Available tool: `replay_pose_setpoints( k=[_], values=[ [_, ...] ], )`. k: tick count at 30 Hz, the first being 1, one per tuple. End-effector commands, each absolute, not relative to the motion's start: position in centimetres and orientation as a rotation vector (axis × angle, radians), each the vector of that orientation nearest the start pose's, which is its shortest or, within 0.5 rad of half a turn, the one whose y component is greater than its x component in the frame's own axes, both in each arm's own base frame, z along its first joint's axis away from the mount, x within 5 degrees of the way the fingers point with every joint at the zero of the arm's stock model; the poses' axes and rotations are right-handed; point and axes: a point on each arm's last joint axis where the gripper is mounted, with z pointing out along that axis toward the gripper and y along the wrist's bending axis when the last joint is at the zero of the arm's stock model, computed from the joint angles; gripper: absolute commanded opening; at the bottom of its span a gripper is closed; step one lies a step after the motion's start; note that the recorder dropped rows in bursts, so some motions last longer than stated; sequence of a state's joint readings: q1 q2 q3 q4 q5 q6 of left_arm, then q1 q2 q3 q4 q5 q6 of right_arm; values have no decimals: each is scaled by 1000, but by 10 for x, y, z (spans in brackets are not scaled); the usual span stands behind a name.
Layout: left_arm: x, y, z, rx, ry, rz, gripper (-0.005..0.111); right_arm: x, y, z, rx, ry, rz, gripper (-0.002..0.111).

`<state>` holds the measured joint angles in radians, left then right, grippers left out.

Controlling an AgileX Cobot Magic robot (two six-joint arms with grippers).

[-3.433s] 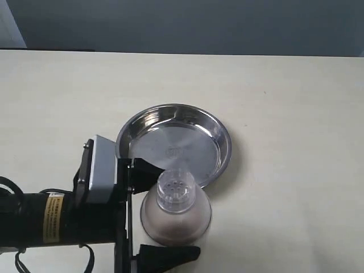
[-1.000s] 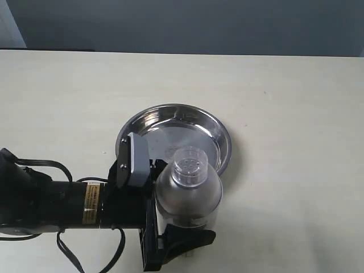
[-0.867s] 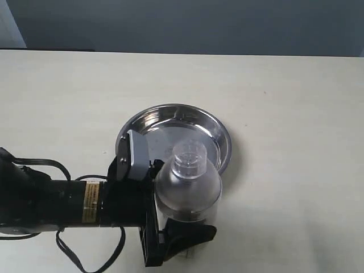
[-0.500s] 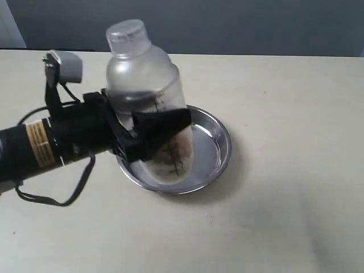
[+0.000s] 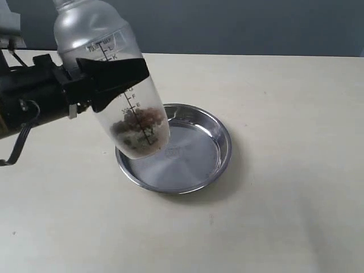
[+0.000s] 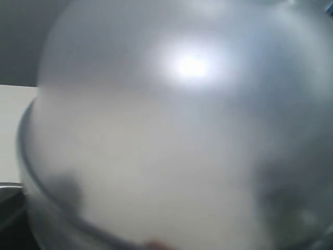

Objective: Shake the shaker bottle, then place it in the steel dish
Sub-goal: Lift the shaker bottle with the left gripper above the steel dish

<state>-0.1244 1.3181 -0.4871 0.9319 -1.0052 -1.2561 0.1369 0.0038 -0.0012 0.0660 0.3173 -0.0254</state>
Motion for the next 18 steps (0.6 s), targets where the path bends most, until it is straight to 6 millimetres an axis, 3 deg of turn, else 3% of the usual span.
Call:
replay_pose_setpoints(
  k=[1, 9, 18],
  values=[
    [224, -93, 270, 234, 1615, -1238, 0, 54, 9, 186, -108, 1787, 144, -1],
    [229, -96, 282, 247, 1637, -1283, 0, 54, 9, 186, -108, 1787, 144, -1],
    [229, -97, 282, 282, 1648, -1270, 0, 54, 9, 186, -108, 1787, 144, -1]
  ],
)
